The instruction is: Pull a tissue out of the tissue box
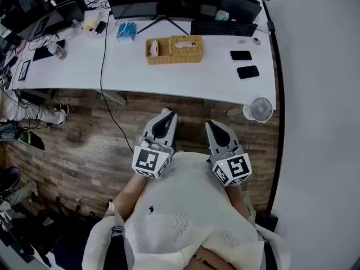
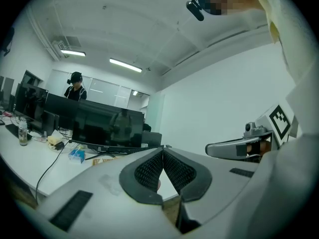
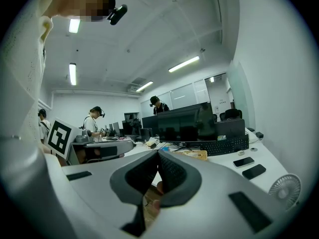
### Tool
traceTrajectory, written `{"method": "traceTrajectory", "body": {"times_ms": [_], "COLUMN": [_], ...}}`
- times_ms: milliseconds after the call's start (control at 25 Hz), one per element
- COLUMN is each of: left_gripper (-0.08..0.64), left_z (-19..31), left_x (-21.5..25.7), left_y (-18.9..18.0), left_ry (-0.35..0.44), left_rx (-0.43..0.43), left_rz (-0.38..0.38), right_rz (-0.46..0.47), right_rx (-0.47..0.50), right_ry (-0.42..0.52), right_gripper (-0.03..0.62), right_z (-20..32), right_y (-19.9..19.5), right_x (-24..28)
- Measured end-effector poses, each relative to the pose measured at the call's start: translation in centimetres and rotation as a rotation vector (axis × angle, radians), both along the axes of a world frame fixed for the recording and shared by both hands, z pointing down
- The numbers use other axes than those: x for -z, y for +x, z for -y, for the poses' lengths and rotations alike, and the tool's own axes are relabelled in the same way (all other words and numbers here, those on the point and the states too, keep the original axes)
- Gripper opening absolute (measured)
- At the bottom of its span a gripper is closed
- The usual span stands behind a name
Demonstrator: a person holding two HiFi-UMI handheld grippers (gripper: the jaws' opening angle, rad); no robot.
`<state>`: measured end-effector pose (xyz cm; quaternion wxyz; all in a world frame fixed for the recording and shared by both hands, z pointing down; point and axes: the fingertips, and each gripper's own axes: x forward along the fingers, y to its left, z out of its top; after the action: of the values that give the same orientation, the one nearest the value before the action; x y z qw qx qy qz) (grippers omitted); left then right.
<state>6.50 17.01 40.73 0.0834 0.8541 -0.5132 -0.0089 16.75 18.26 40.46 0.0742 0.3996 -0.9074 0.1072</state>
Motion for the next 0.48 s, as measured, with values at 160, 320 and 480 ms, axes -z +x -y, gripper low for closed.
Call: {"method": "traceTrajectory", "body": {"times_ms": [160, 320, 480], "left_gripper": [0.014, 0.014, 0.014], "left_z": [3.0, 6.1, 8.9], "left_x": [-0.3, -0.2, -0.1], "left_y": [-0.6, -1.2, -2.4], "left_ry": [-0.019, -0.022, -0.028], "left_rx": [-0.002, -0.019, -0.028], "left_rz": [0.002, 0.001, -0.002], "right_rz": [-0.026, -0.04, -0.054], "right_rx": [0.004, -0.011, -0.035], "right_ry": [0.004, -0.001, -0.021], "right_gripper": [0.002, 0.002, 0.001], "right_z": [2.8, 5.6, 8.0], "right_y": [-0.4, -0.9, -1.8], "right_x": [0.0, 0.0, 0.1]}}
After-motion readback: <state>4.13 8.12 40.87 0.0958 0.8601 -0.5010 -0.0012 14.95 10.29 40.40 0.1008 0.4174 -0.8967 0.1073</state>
